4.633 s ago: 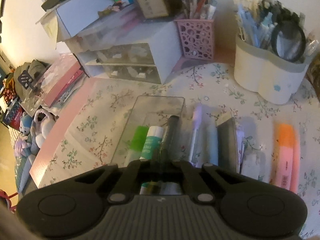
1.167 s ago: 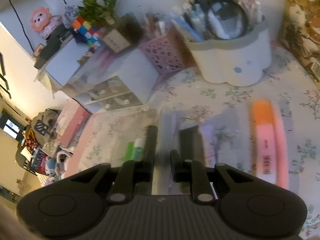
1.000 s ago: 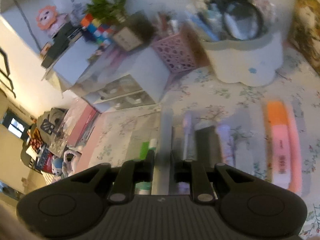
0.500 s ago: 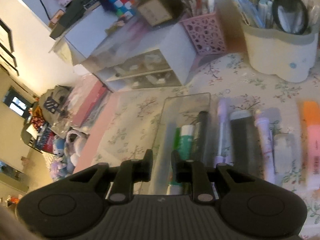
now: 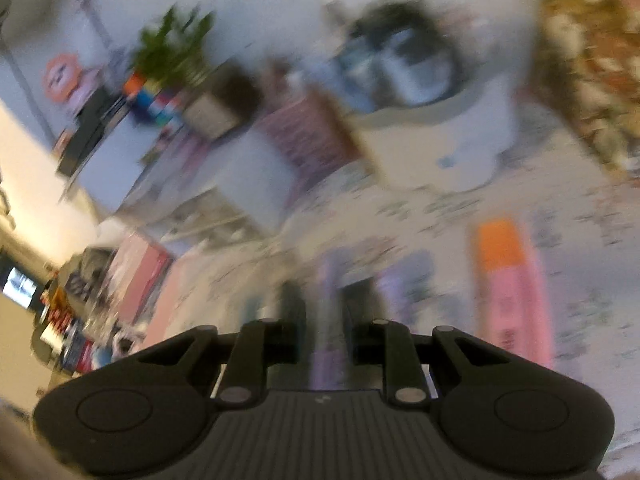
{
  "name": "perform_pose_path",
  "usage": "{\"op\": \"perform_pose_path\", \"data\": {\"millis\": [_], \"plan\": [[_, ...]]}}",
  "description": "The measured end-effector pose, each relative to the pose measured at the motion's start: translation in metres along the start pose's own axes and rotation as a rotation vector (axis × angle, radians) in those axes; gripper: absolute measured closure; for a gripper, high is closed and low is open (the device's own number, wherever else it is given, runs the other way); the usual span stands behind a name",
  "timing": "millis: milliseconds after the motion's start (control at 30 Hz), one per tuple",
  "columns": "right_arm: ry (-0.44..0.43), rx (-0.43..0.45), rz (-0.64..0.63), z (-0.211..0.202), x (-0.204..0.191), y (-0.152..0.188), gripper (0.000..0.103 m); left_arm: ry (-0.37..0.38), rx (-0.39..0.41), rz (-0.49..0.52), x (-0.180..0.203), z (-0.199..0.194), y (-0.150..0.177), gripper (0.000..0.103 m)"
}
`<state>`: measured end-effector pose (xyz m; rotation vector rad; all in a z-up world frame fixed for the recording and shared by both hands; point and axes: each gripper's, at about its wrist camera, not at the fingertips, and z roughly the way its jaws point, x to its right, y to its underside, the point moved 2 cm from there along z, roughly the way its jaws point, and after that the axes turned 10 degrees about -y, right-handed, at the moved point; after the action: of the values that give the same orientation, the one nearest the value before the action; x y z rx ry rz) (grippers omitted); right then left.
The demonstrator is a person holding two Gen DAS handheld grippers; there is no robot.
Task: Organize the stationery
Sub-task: 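Move the right tool to the pink highlighter and grasp it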
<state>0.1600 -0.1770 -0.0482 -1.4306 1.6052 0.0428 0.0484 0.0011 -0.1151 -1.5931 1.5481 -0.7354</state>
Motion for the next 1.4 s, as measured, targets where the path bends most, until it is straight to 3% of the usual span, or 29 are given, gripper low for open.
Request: {"op": "perform_pose_path", "data": {"millis": [700,967,1067,1233,1333,1400], "plan": [[0.217,0.102,0.055,-0.046,0.073,-0.009,0.082,0.007,-0.003,-0.038,-0.004,0.000,-0.001,0.032],[0.297,0.002,-0.022,-0.027,0.077,0.002,0.082,0.019,-0.001,-0.087,-0.009,-0.001,-0.001,0.032],[0.320,-0.038,-0.102,-0.018,0.071,0.001,0.082,-0.022,0.010,-0.028,-0.001,-0.003,0.002,0.032],[0.431,-0.096,-0.279,0.002,0.049,0.009,0.084,-0.074,0.049,0.077,0.014,-0.007,0.002,0.031],[0.370,-0.060,-0.178,-0.008,0.061,0.004,0.085,-0.019,0.012,-0.001,0.001,-0.001,0.002,0.031],[0.307,-0.029,-0.099,-0.016,0.070,0.001,0.085,-0.016,0.013,-0.002,0.000,-0.001,0.002,0.031]]}}
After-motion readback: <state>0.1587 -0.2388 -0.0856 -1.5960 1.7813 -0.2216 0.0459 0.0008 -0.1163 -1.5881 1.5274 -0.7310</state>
